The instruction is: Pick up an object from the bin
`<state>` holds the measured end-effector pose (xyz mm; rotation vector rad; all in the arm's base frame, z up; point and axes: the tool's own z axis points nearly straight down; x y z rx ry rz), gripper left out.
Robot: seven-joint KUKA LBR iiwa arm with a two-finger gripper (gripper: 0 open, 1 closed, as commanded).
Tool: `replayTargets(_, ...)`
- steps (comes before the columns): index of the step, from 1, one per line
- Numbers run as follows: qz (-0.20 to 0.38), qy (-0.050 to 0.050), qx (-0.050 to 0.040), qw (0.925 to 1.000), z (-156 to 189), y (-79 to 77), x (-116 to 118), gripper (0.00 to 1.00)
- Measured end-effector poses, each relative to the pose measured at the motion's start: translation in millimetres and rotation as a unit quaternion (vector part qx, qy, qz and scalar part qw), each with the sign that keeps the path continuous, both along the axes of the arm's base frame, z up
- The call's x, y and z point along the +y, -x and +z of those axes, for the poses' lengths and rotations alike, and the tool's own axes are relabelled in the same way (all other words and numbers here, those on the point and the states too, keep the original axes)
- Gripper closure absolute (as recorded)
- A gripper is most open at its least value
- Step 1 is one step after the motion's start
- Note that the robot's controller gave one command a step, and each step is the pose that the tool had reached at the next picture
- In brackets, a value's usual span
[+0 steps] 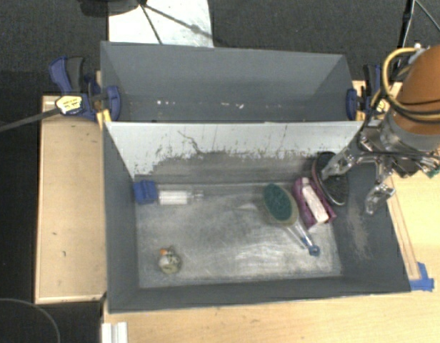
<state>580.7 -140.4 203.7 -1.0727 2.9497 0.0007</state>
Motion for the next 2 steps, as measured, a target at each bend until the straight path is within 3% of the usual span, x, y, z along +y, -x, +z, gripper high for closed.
replayTargets(1, -0.018, -0.001, 0.0034, 0.9998, -89, -7.3, 8, 0.0)
replayTargets(2, -0.089, 0.0, -0.0075, 0.996, -108, -8.8, 16, 0.0)
